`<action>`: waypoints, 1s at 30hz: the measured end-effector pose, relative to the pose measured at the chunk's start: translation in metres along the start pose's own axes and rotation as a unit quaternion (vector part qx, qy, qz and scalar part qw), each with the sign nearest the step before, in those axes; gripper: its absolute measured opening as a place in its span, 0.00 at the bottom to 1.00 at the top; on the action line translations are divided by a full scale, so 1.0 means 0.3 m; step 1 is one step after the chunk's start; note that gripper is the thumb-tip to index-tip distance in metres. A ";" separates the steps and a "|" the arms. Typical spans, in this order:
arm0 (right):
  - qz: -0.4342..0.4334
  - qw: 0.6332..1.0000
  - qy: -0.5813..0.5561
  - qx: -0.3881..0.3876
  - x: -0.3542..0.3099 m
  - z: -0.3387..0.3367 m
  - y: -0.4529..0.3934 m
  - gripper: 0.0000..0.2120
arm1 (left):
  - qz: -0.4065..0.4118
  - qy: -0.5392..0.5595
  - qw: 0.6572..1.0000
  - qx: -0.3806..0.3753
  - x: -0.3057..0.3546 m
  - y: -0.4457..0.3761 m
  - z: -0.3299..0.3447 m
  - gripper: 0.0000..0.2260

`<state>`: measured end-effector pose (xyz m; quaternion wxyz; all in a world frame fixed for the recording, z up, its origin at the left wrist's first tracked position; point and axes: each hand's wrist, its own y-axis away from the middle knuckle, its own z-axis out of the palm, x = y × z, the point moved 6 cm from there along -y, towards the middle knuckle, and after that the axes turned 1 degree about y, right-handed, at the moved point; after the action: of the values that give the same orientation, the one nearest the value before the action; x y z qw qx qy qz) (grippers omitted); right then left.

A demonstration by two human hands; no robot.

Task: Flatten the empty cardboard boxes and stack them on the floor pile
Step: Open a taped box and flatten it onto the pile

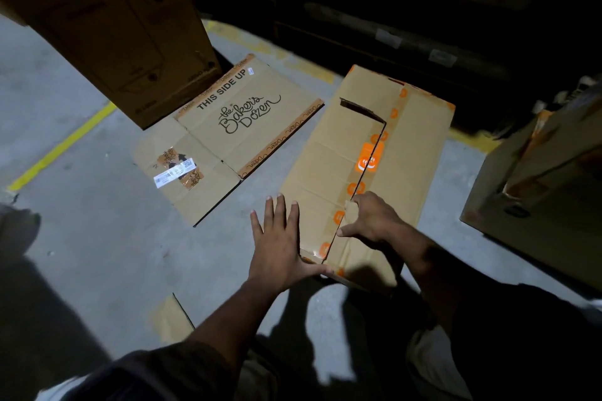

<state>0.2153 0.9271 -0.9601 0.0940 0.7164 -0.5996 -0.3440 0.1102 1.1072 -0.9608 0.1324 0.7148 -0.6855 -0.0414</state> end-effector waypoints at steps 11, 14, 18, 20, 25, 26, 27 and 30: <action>-0.045 0.998 0.036 0.005 -0.089 0.070 0.072 0.35 | -0.152 0.047 0.983 -0.095 0.078 -0.028 -0.016 0.53; -0.046 0.998 0.032 0.014 -0.112 0.076 0.071 0.33 | -0.140 0.016 0.986 -0.094 0.109 -0.048 -0.012 0.45; -0.022 0.999 0.021 0.008 -0.105 0.077 0.064 0.34 | -0.085 -0.072 0.991 -0.080 0.115 -0.058 -0.001 0.33; -0.017 0.999 0.028 0.003 -0.112 0.077 0.059 0.32 | -0.075 -0.086 0.991 -0.068 0.096 -0.067 -0.007 0.26; -0.022 0.997 0.074 -0.027 -0.146 0.019 0.042 0.30 | -0.073 -0.038 0.997 -0.007 0.013 -0.104 -0.102 0.09; -0.024 0.996 0.080 -0.034 -0.149 -0.002 0.044 0.29 | -0.088 -0.006 0.996 0.002 -0.011 -0.104 -0.126 0.11; -0.028 0.995 0.086 -0.039 -0.153 -0.022 0.049 0.28 | -0.106 0.026 0.994 0.013 -0.033 -0.101 -0.146 0.15; -0.067 0.992 0.102 -0.040 -0.189 -0.084 0.078 0.29 | -0.166 0.097 0.981 0.030 -0.087 -0.084 -0.204 0.21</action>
<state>0.2095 0.9664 -0.9068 0.1601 0.7819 -0.5234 -0.2985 0.1479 1.1419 -0.9115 0.1680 0.8230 -0.5420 0.0274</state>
